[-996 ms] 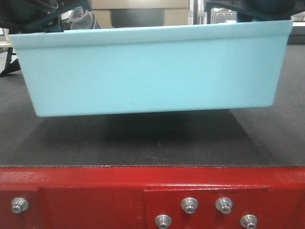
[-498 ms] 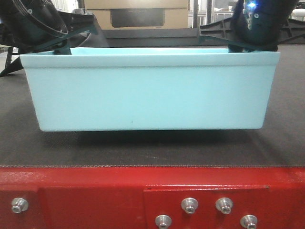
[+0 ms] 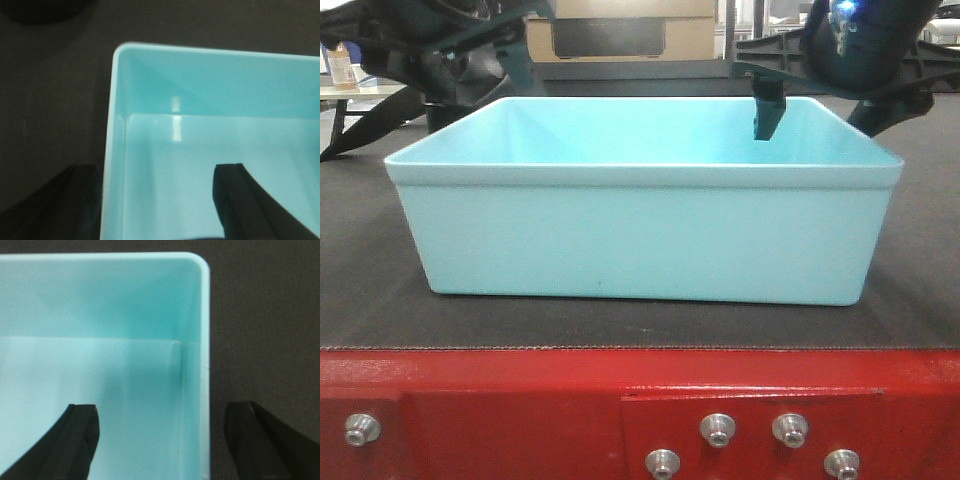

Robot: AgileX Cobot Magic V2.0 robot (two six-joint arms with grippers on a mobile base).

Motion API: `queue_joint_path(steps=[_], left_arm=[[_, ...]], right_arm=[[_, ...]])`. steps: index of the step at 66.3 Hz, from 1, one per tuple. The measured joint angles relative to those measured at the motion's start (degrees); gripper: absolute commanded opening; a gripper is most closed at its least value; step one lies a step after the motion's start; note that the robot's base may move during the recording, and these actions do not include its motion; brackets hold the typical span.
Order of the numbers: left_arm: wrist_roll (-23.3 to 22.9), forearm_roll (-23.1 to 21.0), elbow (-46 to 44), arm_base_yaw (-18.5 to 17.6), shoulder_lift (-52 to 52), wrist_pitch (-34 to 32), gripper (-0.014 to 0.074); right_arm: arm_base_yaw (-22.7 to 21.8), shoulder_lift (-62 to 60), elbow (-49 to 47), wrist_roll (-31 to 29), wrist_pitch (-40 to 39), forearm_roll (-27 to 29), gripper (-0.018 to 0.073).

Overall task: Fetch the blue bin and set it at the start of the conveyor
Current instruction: 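Open both grippers and lift them off the bin walls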

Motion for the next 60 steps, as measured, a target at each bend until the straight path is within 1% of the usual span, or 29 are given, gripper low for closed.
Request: queue_joint_path(steps=[10,20,25,29,31,34,35,38,39,40,53,60], left_arm=[[0.0,0.27,-1.3,0.0,0.0,2.69,0.0382],[0.0,0.16,-2.53,0.0,-0.4,5.5,0.038],[0.0,0.03,-3.11,0.0,-1.88,6.15,0.0345],[0.0,-0.64,-3.33,-0.12,-3.59,6.4,0.0263],[0.0,-1.25,-3.35,-0.23,-4.46,6.55,0.0197],[0.0,-2.79,-3.46,-0.36,-6.29,6.98,0.0107],[0.0,-3.27,-3.58,-0.36,-6.71,7.13,0.0043],[0.0,-4.5,-3.58,-0.87,-8.08,7.67,-0.0055],[0.0,-4.92,-3.58,-1.03,-8.57,7.95,-0.0104],[0.0,-5.22,-3.58,-1.16,-8.89,8.08,-0.011],[0.74,-6.21,-1.44,-4.52,-11.22,7.89,-0.0111],[2.62,-6.43,1.86,-7.18,-12.24,4.46,-0.0111]], right_arm=[[0.0,-1.52,-0.14,0.0,2.23,0.0,0.0324],[0.0,-5.89,-0.14,0.0,2.35,0.0,0.0265],[0.0,-8.73,-0.14,0.0,2.47,0.0,0.0214],[0.0,-11.12,-0.14,-0.23,2.68,0.0,0.0137],[0.0,-12.17,-0.14,-0.74,2.83,0.0,0.0093],[0.12,-13.9,-0.23,-2.27,2.96,-0.11,-0.0005],[0.25,-14.37,-0.23,-2.8,3.05,-0.11,-0.003],[0.68,-16.05,-0.23,-5.15,3.19,-0.11,-0.013],[0.79,-16.44,-0.23,-5.71,3.19,-0.11,-0.0153],[1.13,-16.78,-0.23,-6.68,3.19,-0.11,-0.0169],[2.9,-20.03,2.15,-14.76,2.06,-0.11,-0.0165],[3.26,-21.86,6.37,-17.42,-1.0,-0.11,-0.0165]])
